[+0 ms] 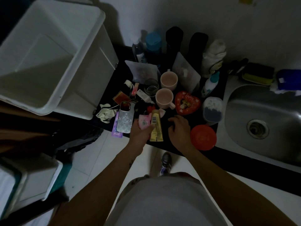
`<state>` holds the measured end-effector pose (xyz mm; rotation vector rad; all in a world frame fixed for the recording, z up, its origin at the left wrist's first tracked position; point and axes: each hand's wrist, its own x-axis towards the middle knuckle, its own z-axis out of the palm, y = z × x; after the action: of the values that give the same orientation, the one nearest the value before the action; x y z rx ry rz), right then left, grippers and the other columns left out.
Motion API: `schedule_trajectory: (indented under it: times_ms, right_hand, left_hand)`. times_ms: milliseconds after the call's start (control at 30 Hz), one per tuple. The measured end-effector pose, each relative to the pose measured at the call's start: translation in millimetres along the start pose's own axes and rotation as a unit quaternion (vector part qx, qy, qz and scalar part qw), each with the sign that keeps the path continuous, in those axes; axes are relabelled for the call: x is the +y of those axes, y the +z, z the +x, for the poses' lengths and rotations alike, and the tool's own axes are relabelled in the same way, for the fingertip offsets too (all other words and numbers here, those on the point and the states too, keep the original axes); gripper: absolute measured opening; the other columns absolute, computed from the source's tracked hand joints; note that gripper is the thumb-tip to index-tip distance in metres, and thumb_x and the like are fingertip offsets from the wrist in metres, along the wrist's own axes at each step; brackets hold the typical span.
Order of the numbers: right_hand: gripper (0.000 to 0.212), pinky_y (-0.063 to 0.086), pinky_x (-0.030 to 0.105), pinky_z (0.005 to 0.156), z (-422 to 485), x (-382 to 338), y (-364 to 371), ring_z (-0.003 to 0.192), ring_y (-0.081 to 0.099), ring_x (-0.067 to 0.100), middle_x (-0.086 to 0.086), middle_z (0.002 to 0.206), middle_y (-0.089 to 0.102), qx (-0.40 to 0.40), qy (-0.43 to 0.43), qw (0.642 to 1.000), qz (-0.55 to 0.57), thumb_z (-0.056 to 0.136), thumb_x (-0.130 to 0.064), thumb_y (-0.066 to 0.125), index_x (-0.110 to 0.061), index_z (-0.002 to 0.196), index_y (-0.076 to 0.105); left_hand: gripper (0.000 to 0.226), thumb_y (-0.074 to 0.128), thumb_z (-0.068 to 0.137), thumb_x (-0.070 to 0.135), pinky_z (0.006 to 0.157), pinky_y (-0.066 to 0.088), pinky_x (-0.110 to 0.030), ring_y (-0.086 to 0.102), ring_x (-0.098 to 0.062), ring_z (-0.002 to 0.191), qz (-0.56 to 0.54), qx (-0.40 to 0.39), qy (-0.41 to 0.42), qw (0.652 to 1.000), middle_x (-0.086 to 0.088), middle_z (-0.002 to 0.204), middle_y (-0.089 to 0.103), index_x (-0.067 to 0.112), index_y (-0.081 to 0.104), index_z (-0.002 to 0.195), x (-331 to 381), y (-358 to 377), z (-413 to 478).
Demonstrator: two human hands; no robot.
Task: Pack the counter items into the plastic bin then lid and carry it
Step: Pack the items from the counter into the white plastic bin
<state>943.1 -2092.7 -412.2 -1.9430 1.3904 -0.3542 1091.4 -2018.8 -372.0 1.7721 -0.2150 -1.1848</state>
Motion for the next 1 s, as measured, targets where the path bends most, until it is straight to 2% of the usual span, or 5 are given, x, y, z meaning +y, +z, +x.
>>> schedule_trajectory:
  times_ms: [167,367,600,867,1000]
  right_hand:
    - [0.041,0.031,0.055,0.106,4,3,16,0.134,0.036,0.038,0.014,0.144,0.040,-0.060,0.040,0.983,-0.171,0.082,-0.017,0.065,-0.017,0.122,0.059]
    - [0.031,0.045,0.048,0.084,8,0,21,0.098,0.053,0.039,0.014,0.107,0.056,-0.019,0.054,0.960,-0.275,0.068,-0.009,0.076,-0.018,0.096,0.065]
    - [0.025,0.045,0.044,0.085,9,-26,31,0.099,0.050,0.028,0.007,0.107,0.052,-0.045,-0.032,0.998,-0.004,0.084,-0.004,0.056,-0.019,0.104,0.057]
    - [0.030,0.047,0.025,0.091,8,-109,27,0.106,0.056,0.005,-0.007,0.117,0.057,-0.044,-0.011,0.969,0.243,0.102,-0.017,0.047,-0.022,0.131,0.049]
    - [0.019,0.056,0.038,0.082,15,-150,31,0.092,0.065,0.008,-0.008,0.101,0.067,0.019,0.036,0.952,0.302,0.100,-0.023,0.052,-0.021,0.116,0.060]
  left_hand:
    - [0.040,0.069,0.088,0.003,0.063,0.057,-0.022,0.071,-0.007,0.083,0.000,-0.004,0.009,1.000,-0.005,0.108,0.068,0.011,0.056,0.125,-3,-8,-3]
    - [0.031,0.072,0.086,0.010,0.070,0.059,-0.033,0.069,-0.019,0.090,0.014,0.006,0.016,1.000,-0.010,0.107,0.069,0.017,0.058,0.113,-1,-24,-6]
    - [0.027,0.070,0.088,0.009,0.061,0.057,-0.025,0.071,-0.009,0.078,0.034,0.008,0.027,0.999,-0.004,0.099,0.070,0.015,0.059,0.112,21,-49,0]
    - [0.033,0.070,0.088,0.013,0.056,0.053,-0.019,0.067,-0.009,0.077,0.046,-0.022,0.071,0.996,-0.002,0.097,0.068,0.016,0.058,0.119,66,-85,18]
    - [0.039,0.073,0.087,0.021,0.082,0.059,-0.039,0.067,-0.017,0.096,0.047,-0.069,0.091,0.992,-0.001,0.107,0.066,0.021,0.056,0.123,95,-107,25]
